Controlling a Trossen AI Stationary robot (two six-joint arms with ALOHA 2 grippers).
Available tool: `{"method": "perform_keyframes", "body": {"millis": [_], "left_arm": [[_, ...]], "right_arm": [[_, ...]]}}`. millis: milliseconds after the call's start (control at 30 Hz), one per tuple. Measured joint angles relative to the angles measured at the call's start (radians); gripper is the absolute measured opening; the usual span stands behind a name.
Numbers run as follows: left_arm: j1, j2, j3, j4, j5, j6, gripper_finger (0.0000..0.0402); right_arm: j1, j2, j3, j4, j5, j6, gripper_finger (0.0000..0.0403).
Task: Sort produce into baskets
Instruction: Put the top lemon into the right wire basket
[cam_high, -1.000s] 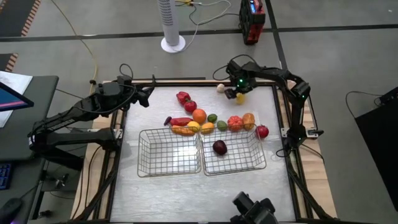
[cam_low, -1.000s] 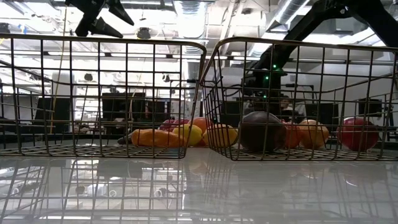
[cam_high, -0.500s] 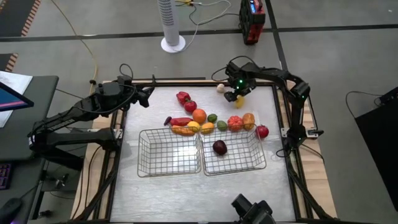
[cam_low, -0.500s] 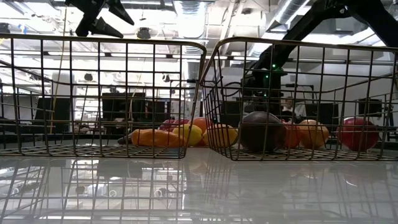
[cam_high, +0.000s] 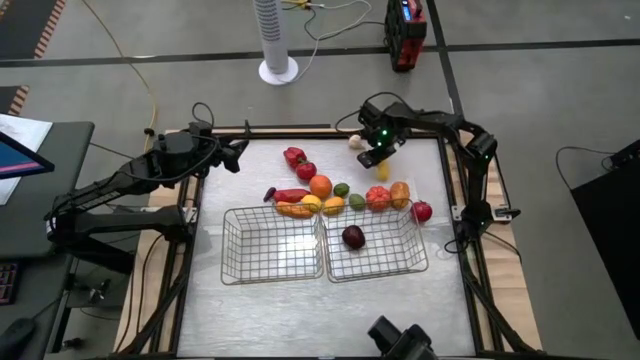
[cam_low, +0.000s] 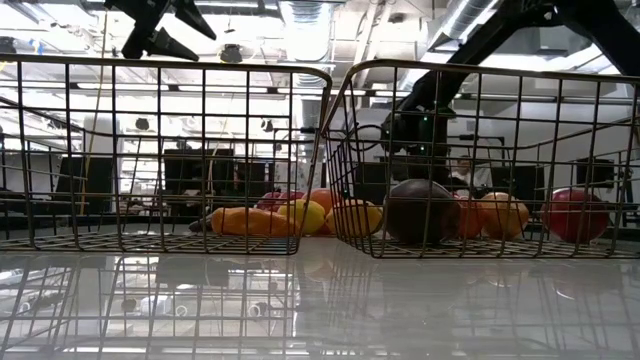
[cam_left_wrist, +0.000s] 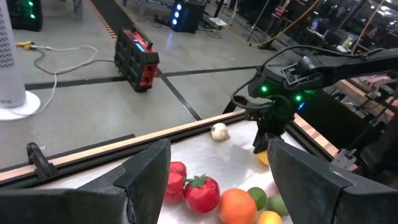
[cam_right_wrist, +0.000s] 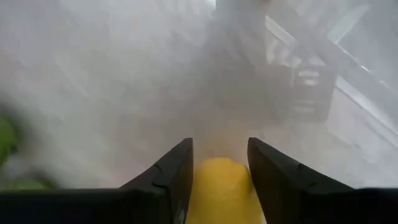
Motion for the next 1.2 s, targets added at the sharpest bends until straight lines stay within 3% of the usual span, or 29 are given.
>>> {"method": "perform_keyframes", "body": {"millis": [133,367,633,933,1200], "left_arm": [[0.0,0.0,0.0,0.0,0.008,-0.001,0.0256],[0.0,0.0,0.0,0.0,0.008,0.005,0.0256],[0.0,0.0,0.0,-0.001,0.008,0.011,0.0256],[0.0,0.0,0.0,-0.026,0.007,0.012,0.0256],[0.0,0.0,0.0,-0.026,-0.007,0.012,0.0256]], "right_arm": [[-0.009,0.0,0.046,-0.041,0.0,-0.039,0.0194],[-0.01,0.0,0.155,-0.133,-0.001,-0.042,0.0289],[-0.007,0.0,0.147,-0.239,0.016,-0.019,0.0373],[0.028,0.0,-0.01,-0.176,0.016,-0.044,0.0368],[0.043,0.0,-0.059,-0.118,0.04,-0.088,0.032]]}}
